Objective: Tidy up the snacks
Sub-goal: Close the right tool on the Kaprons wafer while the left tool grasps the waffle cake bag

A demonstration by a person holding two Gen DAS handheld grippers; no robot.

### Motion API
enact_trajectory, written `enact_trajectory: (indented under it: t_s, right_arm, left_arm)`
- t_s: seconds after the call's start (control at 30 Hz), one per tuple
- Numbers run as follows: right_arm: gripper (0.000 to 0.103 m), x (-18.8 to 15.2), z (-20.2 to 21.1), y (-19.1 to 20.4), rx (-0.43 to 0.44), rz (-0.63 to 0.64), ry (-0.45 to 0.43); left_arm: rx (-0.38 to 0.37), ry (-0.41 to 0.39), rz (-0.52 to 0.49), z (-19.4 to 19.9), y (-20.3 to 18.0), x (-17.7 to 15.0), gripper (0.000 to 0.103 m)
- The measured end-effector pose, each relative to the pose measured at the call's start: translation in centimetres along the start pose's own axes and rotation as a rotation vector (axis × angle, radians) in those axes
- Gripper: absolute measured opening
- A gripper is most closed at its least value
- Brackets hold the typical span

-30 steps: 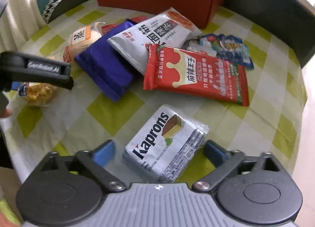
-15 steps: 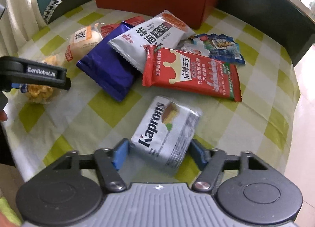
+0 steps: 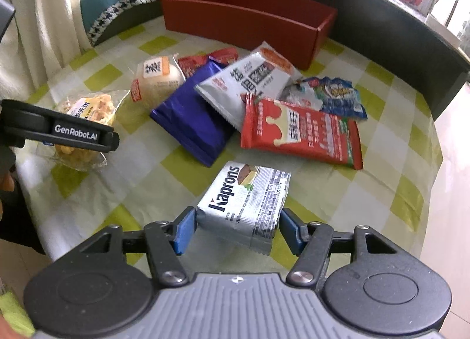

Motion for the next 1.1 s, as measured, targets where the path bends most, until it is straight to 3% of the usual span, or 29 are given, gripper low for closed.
enact_trajectory:
  t_s: [0.47,0.5,0.53,0.57,0.6,0.7,0.77,0.93,1.0,1.1]
  right_arm:
    - [0.062,1.1,3.0,0.0,0.041,-0.023,-0.105]
    - [0.060,1.2,3.2,0.0,0.051,-0.024,-0.113]
    - [0.047,1.3,3.4,0.1,0.063,-0.022,-0.120]
    - [0.040,1.5,3.5,0.1,0.083,-0.025,-0.119]
    - [0.039,1.6,3.5,0.1,0.100,-0.030,-0.115]
    - [0.039,1.6,2.9,-0.2,0.077,-0.044,-0.094]
    - [0.039,1.2,2.6,-0.8,0.105,-0.055,-0.058]
    - [0.057,-0.9,0.9,-3.0,0.084,-0.140,0.031]
    - [0.057,-1.2,0.2,-3.9,0.108,-0.216,0.070]
    - [0.057,0.1,0.4,-2.9,0.130,-0.139,0.050]
  left_arm:
    - [0.002,-0.083,-0.048,3.7,-1.1,-0.5,0.081]
    - [0.003,-0.088,-0.048,4.0,-1.1,-0.4,0.081]
    - [0.003,-0.091,-0.048,4.2,-1.2,-0.4,0.081]
    - [0.001,-0.096,-0.050,4.5,-1.2,-0.3,0.081]
    - [0.001,-0.101,-0.054,4.8,-1.3,-0.3,0.081]
    - [0.000,-0.117,-0.061,5.5,-1.4,0.0,0.081]
    - [-0.003,-0.119,-0.056,5.6,-1.1,0.3,0.081]
    - [-0.026,-0.093,-0.042,4.6,-0.4,0.4,0.081]
    - [-0.046,-0.068,-0.037,3.8,-0.2,0.3,0.081]
    - [-0.083,-0.032,-0.017,2.9,0.4,0.3,0.081]
Point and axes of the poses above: each gripper's, at about its wrist camera, not at the fingertips, and z roughly against the way its jaws point, y to its left, x to its top, the point moved 2 cm from there along -z, roughly the way its jaws point, and after that the axes turned 10 degrees about y, right-handed, at the moved point
